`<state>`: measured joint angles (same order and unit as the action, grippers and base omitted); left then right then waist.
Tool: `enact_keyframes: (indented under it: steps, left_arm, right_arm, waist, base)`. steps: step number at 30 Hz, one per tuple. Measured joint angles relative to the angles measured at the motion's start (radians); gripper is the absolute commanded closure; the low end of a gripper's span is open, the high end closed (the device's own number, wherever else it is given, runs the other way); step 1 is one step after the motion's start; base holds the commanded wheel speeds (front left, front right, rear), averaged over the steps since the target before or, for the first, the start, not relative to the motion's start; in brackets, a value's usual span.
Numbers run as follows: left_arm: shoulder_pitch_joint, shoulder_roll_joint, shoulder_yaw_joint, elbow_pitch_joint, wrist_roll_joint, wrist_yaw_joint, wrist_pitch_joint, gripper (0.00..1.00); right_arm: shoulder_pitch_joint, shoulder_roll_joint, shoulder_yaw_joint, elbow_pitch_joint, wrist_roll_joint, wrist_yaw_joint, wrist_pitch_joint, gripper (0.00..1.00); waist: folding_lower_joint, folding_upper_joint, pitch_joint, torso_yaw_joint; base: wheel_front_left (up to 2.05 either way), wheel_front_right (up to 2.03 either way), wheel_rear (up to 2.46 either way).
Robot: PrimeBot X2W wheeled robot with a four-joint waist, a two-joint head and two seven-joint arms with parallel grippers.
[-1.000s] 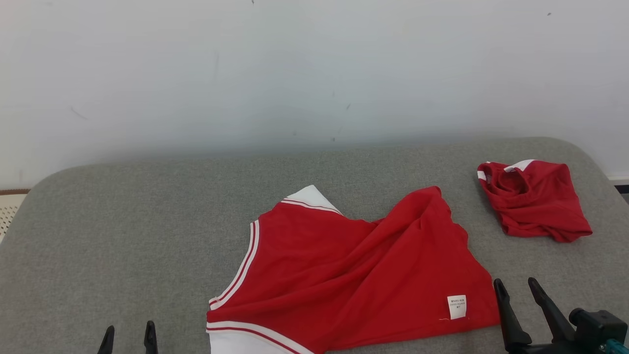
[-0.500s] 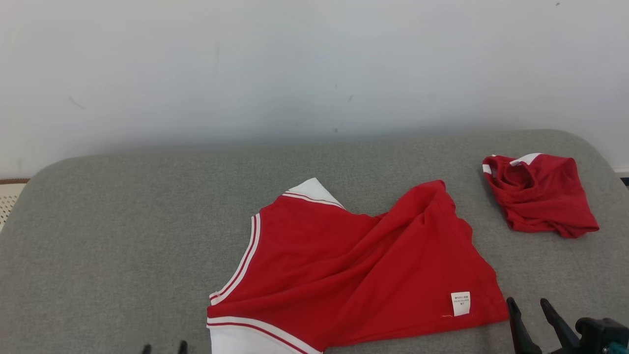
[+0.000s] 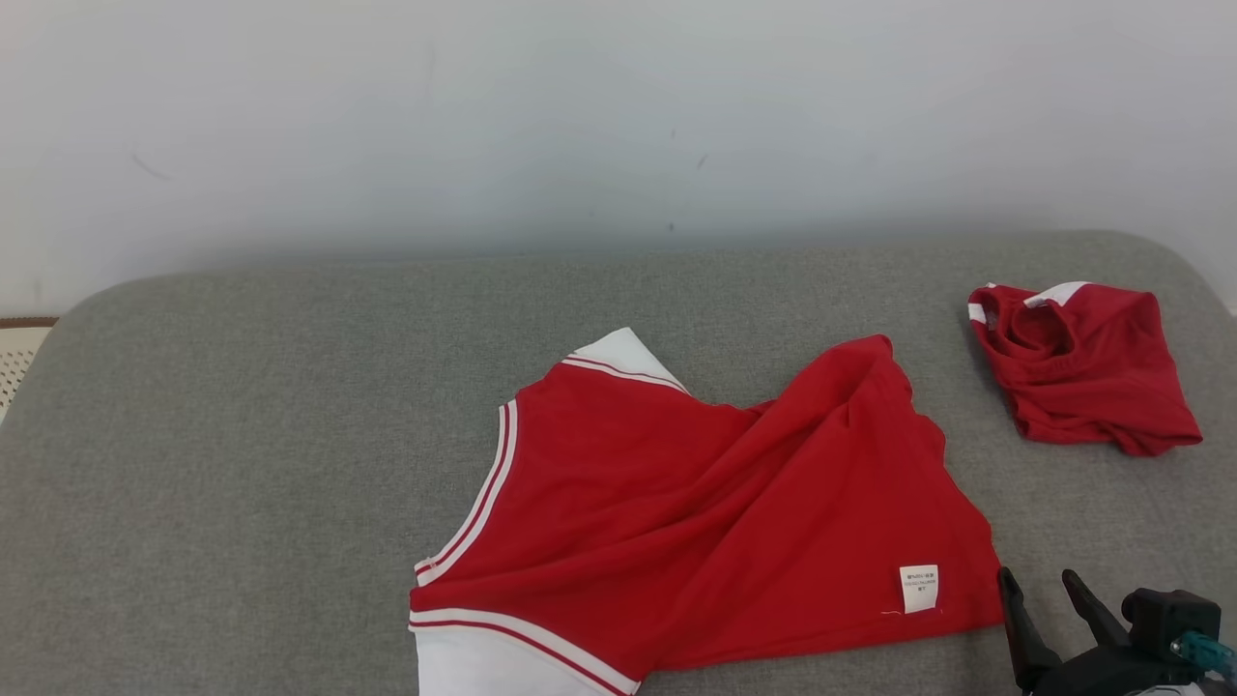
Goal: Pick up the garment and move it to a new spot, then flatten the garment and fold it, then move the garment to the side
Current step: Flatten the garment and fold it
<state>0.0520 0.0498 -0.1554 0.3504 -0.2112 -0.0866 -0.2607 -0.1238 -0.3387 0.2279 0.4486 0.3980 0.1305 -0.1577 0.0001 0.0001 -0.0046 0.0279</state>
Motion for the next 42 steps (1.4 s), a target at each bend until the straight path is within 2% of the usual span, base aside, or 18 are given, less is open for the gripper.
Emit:
enact_keyframes:
  steps: [11,29,32,33,34,35,36,37,38,42]
  left_arm:
    - [-0.001,0.0,-0.055,0.064,-0.024,0.001,0.0,0.0]
    - [-0.073,0.0,-0.086,0.163,-0.061,-0.001,-0.003,0.0]
    - [-0.082,0.0,-0.096,0.173,-0.063,-0.002,-0.004,0.0]
    - [-0.086,0.0,-0.1,0.178,-0.066,-0.006,-0.004,0.0]
    - [-0.091,0.001,-0.104,0.183,-0.068,-0.008,-0.004,0.06]
    - [-0.095,0.0,-0.107,0.186,-0.069,-0.008,-0.004,0.44]
    - [-0.099,0.001,-0.109,0.188,-0.071,-0.008,-0.004,0.72]
    - [-0.102,0.002,-0.111,0.19,-0.072,-0.008,-0.004,1.0]
    - [-0.104,0.003,-0.112,0.191,-0.075,-0.008,-0.004,1.0]
    - [-0.109,0.0,-0.12,0.194,-0.087,-0.008,-0.004,1.0]
  right_arm:
    - [-0.082,-0.016,0.057,0.141,0.038,0.0,0.004,0.0]
    - [-0.229,-0.007,0.229,0.385,0.151,0.0,-0.051,0.0]
    - [-0.251,-0.008,0.252,0.414,0.167,0.0,-0.061,0.19]
    - [-0.258,-0.008,0.26,0.421,0.171,0.0,-0.063,0.29]
    - [-0.265,-0.009,0.267,0.428,0.175,0.0,-0.067,0.51]
    - [-0.272,-0.01,0.273,0.435,0.176,0.0,-0.073,0.53]
    - [-0.278,-0.011,0.279,0.441,0.181,0.0,-0.077,0.62]
    - [-0.283,-0.012,0.284,0.446,0.188,0.0,-0.081,0.87]
    - [-0.286,-0.012,0.29,0.451,0.193,0.0,-0.083,0.99]
    - [-0.291,-0.016,0.309,0.463,0.206,0.0,-0.097,1.0]
  waist:
    - [0.0,0.0,0.016,0.006]
    - [0.0,0.0,0.033,0.016]
    - [0.0,0.0,0.038,0.02]
    - [0.0,0.0,0.04,0.022]
    - [0.0,0.0,0.042,0.023]
    - [0.0,0.0,0.043,0.025]
    - [0.0,-0.0001,0.045,0.027]
    - [-0.0001,0.0,0.046,0.028]
    - [0.0,-0.0001,0.046,0.029]
    - [0.0,0.0,0.04,0.03]
  base:
    - [0.0,0.0,0.0]
    - [0.0,0.0,0.0]
    - [0.0,0.0,0.0]
    - [0.0,0.0,0.0]
    - [0.0,0.0,0.0]
    - [0.0,0.0,0.0]
    - [0.0,0.0,0.0]
    - [0.0,0.0,0.0]
    - [0.0,0.0,0.0]
    - [0.0,0.0,0.0]
